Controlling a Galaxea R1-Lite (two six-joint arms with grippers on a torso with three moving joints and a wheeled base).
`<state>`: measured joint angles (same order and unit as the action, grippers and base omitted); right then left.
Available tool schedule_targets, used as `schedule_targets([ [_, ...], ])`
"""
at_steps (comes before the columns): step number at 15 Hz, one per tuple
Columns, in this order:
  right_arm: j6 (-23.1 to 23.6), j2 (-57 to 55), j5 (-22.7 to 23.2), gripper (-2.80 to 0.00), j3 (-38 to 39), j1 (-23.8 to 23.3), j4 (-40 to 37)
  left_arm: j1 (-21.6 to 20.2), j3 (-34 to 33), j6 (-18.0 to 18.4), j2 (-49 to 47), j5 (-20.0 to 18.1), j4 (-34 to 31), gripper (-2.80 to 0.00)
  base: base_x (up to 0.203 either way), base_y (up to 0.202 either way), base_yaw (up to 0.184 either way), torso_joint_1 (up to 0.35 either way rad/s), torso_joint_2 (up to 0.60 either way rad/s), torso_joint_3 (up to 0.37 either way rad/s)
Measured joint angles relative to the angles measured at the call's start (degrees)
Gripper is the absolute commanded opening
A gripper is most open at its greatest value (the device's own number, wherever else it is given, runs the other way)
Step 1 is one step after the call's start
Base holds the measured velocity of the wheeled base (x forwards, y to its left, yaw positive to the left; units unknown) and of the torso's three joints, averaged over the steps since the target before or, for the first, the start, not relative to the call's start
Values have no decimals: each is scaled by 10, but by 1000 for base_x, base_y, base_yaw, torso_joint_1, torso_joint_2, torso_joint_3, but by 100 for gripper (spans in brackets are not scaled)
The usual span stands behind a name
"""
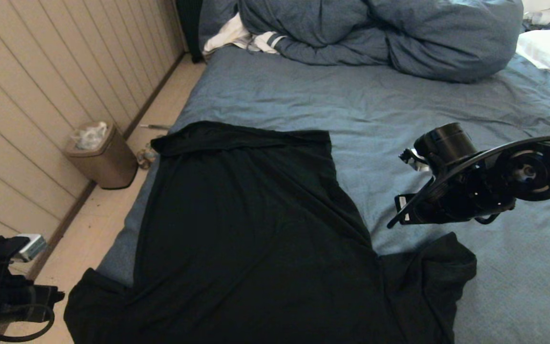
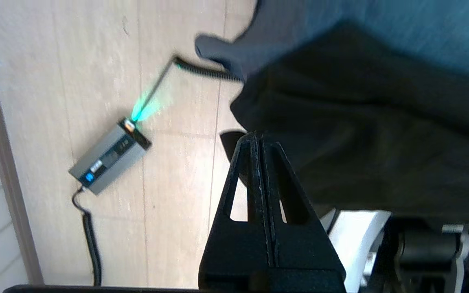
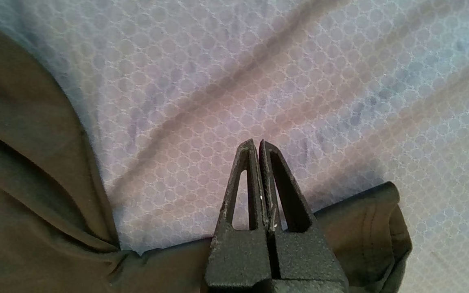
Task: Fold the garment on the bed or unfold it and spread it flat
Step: Unford the black T-shirt
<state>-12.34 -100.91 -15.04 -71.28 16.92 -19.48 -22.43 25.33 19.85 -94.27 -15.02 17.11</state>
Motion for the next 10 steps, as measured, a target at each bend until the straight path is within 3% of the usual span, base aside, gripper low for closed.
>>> schedule_targets([
  [2,-2,1,0,-280,-1,-2,0,4,11,-28,23,-7,-4,-280,0,0,0,0,0,0],
  [5,-5,4,7,-280,-15,-4,2,31,58,-104,64,-32,-27,-280,0,0,0,0,0,0],
  [10,-47,-8,53,-280,-88,-4,22,139,182,-217,90,-46,-108,-280,0,0,0,0,0,0],
])
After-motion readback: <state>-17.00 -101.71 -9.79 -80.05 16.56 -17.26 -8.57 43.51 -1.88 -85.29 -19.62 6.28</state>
